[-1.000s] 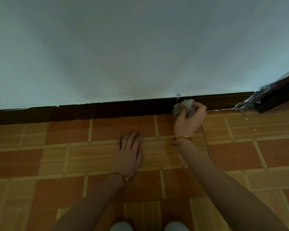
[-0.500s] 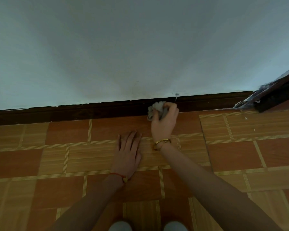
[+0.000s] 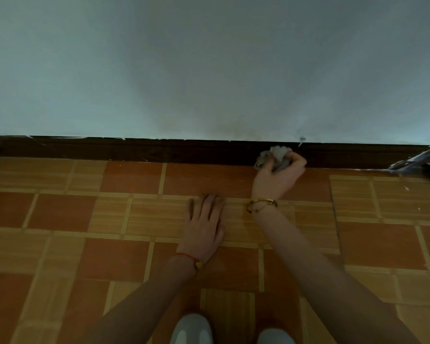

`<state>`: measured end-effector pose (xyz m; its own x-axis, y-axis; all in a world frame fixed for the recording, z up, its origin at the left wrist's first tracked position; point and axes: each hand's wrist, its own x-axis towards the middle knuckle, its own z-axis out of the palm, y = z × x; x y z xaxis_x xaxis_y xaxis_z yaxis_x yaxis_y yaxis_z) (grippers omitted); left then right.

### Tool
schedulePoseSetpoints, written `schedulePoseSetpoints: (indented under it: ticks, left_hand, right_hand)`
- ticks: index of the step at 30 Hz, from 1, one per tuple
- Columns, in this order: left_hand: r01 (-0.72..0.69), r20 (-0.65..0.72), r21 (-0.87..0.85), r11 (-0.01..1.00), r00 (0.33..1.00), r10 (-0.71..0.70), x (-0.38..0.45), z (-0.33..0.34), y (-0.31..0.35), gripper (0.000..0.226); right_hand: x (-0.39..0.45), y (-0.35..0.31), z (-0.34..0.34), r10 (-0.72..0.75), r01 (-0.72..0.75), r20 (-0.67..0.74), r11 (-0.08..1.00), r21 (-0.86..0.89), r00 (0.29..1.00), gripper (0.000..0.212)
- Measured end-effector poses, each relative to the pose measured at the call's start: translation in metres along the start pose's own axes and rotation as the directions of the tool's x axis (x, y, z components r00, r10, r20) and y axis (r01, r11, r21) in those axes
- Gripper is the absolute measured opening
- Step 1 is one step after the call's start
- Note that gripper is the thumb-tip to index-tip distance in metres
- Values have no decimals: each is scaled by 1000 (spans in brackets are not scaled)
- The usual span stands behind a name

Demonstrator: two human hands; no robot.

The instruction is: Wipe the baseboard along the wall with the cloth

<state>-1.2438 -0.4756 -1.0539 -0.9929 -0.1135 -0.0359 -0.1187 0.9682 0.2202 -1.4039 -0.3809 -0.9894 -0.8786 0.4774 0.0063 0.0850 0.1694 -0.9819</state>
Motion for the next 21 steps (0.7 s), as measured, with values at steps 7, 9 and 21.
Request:
schedulePoseSetpoints:
  ticks: [7,9,21]
  left_hand:
    - [127,-24,2,992,992,-127,-19,-4,-32,55]
    - [160,-29,-20,987,987,-160,-23,-4,-40,56]
    - [175,-32,-107,979,983,-179,-28,-3,-44,56]
  right_hand:
    - [-58,-5,42,-70,70,298,997,11,952,25]
    - [-54,-5,39,-69,67,272,998,16,960,24]
    - [15,-4,-15,17,-6,-113,995,96,993,26]
